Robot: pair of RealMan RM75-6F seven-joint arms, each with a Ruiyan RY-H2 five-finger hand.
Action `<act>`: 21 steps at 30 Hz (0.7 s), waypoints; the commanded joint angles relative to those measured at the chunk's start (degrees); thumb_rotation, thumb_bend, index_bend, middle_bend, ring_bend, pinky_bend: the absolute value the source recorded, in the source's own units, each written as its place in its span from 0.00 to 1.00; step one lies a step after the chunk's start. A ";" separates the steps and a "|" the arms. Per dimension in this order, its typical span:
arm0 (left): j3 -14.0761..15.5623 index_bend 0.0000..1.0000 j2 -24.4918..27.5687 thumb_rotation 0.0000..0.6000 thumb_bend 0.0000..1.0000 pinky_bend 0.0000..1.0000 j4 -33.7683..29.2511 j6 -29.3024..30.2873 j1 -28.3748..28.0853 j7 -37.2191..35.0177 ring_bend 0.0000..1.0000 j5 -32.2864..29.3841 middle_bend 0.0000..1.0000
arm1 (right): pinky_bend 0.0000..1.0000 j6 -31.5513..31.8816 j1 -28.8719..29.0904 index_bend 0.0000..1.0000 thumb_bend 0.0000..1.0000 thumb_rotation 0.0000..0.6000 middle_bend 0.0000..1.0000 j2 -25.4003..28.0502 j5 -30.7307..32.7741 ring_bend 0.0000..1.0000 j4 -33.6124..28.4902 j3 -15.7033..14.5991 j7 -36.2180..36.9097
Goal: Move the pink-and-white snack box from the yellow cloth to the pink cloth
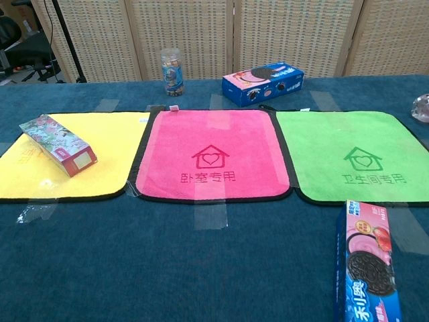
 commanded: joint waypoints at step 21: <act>-10.30 0.00 -15.66 1.00 0.70 0.00 13.22 -16.55 -10.50 -14.11 0.00 -13.60 0.00 | 0.00 -2.18 0.82 0.00 0.00 1.00 0.00 -0.30 1.93 0.00 0.89 0.44 0.44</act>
